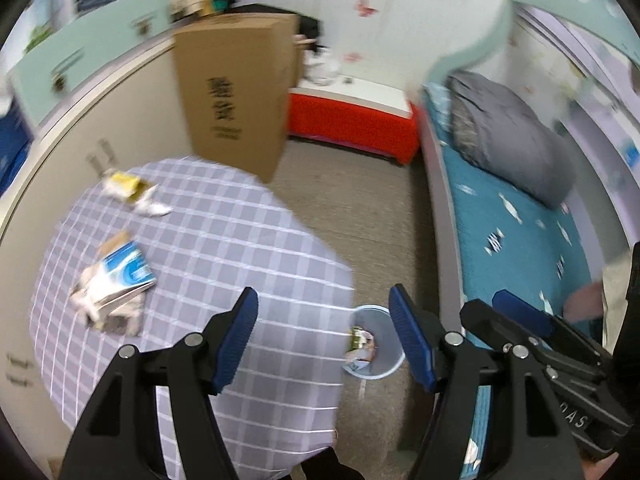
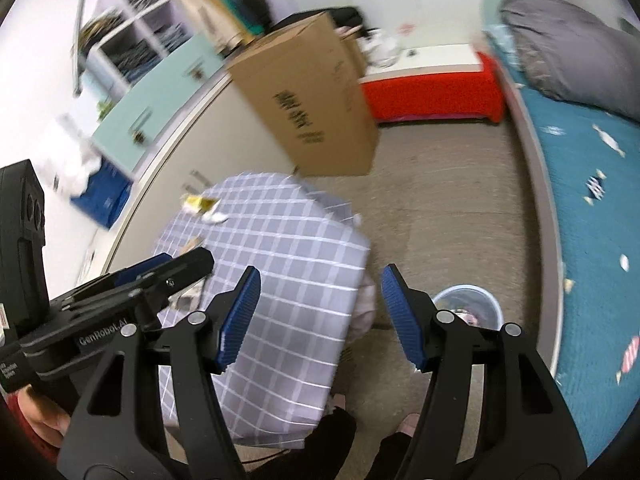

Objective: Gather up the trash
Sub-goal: 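Move both open tools back to the trash on the table, then grasp the blue tissue box with the left tool while the right tool grasps the white dropper bottle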

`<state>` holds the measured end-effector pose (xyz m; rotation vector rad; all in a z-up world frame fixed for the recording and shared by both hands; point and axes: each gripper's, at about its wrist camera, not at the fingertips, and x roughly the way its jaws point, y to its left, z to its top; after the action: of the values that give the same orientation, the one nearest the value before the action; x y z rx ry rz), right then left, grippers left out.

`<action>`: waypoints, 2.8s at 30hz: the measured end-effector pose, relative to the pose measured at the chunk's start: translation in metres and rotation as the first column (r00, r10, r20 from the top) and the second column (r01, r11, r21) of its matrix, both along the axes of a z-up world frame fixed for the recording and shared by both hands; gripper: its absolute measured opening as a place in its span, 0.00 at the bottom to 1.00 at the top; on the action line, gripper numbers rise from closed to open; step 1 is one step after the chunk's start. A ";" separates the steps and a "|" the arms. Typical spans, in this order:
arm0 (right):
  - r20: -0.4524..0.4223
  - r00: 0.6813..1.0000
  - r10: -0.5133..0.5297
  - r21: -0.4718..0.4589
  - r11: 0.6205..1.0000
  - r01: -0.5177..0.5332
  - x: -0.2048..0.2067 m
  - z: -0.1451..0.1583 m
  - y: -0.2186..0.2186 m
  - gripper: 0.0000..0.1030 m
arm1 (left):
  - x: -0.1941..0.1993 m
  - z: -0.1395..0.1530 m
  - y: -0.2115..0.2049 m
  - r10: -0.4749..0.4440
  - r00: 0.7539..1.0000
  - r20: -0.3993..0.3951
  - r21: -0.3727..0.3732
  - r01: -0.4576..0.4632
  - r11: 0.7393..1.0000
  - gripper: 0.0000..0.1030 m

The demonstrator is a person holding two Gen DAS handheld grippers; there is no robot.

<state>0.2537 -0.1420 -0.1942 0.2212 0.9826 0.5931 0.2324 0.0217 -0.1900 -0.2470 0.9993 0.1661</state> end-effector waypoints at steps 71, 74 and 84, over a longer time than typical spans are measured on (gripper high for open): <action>-0.107 0.960 0.260 -0.189 0.942 -0.277 0.115 -0.129 0.395 0.62 | 0.071 -0.109 0.365 0.108 0.987 -0.119 -0.113 -0.122 0.986 0.04; -0.111 0.951 0.289 -0.204 0.930 -0.306 0.118 -0.138 0.404 0.61 | 0.073 -0.117 0.365 0.110 0.985 -0.136 -0.113 -0.126 0.986 0.04; -0.124 0.928 0.350 -0.215 0.904 -0.370 0.115 -0.140 0.403 0.38 | 0.071 -0.106 0.356 0.124 0.983 -0.137 -0.090 -0.137 0.986 0.04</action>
<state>0.3691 0.2606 -0.3339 -0.1542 1.1758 0.8024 0.3039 0.3779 -0.2956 -0.3968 1.1238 0.2557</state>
